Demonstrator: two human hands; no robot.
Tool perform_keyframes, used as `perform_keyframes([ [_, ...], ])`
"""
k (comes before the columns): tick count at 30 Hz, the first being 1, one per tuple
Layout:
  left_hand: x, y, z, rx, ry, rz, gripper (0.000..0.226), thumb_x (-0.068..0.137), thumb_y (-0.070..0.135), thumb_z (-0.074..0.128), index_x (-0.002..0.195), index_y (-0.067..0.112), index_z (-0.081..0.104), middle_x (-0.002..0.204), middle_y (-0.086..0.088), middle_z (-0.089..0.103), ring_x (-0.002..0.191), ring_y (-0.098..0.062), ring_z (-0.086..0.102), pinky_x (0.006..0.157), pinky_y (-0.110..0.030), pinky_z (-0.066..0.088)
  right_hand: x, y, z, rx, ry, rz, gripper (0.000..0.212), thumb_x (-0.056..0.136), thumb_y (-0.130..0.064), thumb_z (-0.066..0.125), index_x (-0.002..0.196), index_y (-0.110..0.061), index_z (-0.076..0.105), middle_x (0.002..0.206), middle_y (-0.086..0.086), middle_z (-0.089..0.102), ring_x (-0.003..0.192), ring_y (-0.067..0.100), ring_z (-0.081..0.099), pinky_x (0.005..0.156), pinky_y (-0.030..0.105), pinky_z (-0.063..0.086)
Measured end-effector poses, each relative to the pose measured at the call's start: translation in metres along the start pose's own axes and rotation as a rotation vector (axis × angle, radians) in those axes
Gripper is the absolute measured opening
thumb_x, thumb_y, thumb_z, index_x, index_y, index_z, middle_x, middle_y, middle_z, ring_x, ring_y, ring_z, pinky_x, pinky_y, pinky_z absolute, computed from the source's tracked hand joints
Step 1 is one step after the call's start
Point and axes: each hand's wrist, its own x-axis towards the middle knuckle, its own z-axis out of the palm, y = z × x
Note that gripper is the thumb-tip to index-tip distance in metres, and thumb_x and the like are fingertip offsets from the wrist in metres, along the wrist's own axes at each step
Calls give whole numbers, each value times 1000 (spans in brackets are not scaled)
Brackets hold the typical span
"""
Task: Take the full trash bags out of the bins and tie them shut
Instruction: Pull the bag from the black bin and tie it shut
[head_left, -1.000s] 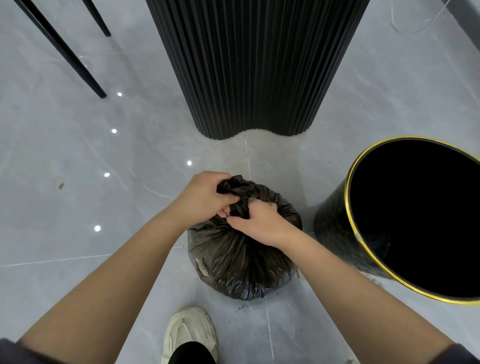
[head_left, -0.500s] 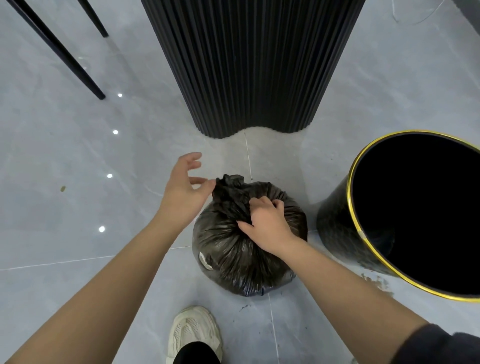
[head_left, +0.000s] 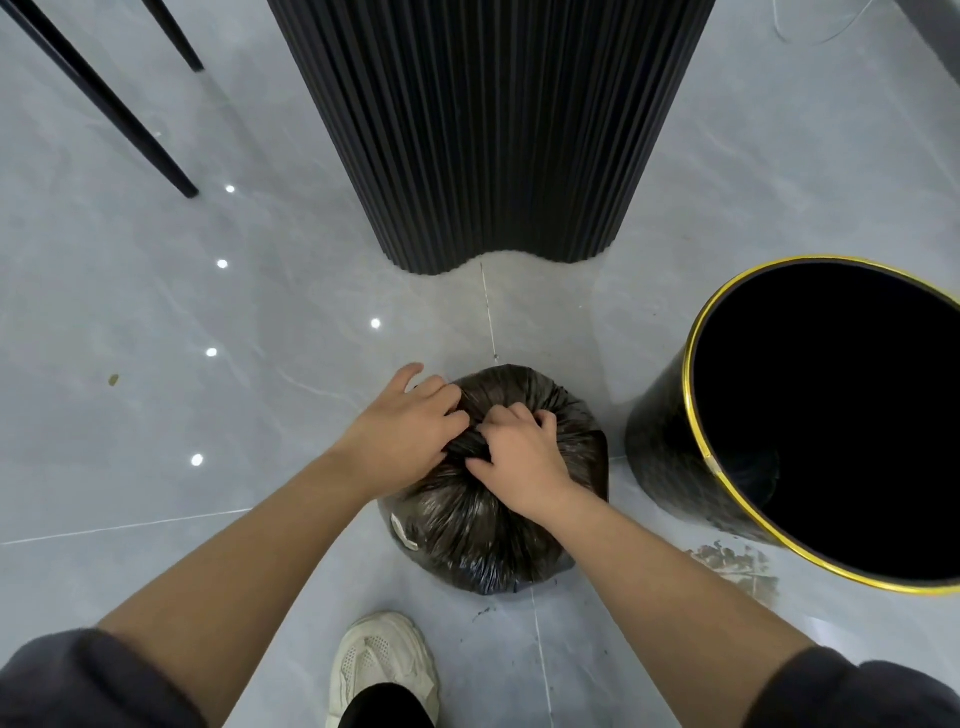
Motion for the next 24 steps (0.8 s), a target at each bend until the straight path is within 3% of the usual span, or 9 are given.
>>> perform_keyframes([
  [3, 7, 7, -15, -246, -98, -130, 17, 84, 27, 42, 77, 17, 53, 75, 4, 54, 72, -17, 50, 78, -35, 44, -2, 0, -1, 66, 63, -4, 28, 86, -38, 56, 103, -19, 67, 105, -1, 56, 107, 22, 44, 95, 42, 23],
  [6, 10, 10, -30, -902, -285, -358, 22, 92, 15, 40, 75, 7, 50, 68, -1, 54, 62, -15, 49, 64, -31, 42, -4, -1, -5, 117, 121, 11, 28, 84, -39, 57, 102, -20, 66, 106, -4, 55, 108, 20, 45, 100, 43, 21],
  [10, 4, 1, -49, -1350, -241, -489, 25, 95, 7, 40, 73, 8, 51, 51, 4, 43, 46, -10, 36, 47, -21, 31, -2, -5, -21, 127, 221, 38, 26, 82, -42, 56, 96, -21, 64, 98, -4, 58, 101, 18, 49, 92, 39, 26],
  [14, 6, -7, -74, -1209, -295, -469, 27, 96, 15, 47, 70, 9, 50, 47, 15, 42, 40, 0, 36, 42, -14, 29, 3, -17, -40, 70, 281, 39, 21, 80, -40, 59, 81, -19, 64, 83, -2, 61, 86, 21, 55, 74, 35, 28],
  [18, 6, -13, -92, -871, -442, -328, 26, 87, 39, 62, 87, 14, 63, 68, 7, 52, 59, -4, 46, 57, -20, 37, 6, -22, -64, 20, 205, 32, 18, 80, -32, 60, 84, -15, 65, 89, 2, 60, 85, 25, 58, 68, 31, 28],
  [21, 8, -13, -100, -861, -437, -328, 26, 89, 39, 59, 76, 16, 63, 67, 0, 56, 62, -13, 50, 63, -28, 42, 4, -25, -78, -22, 139, 35, 24, 83, -36, 58, 89, -13, 62, 97, 4, 55, 82, 27, 58, 61, 29, 30],
  [24, 13, -6, -107, -1068, -283, -523, 39, 96, 29, 47, 60, 15, 45, 50, 6, 45, 49, -10, 41, 53, -22, 35, -1, -25, -89, -27, 139, 53, 32, 86, -44, 57, 91, -13, 59, 101, 2, 49, 69, 23, 50, 58, 29, 32],
])
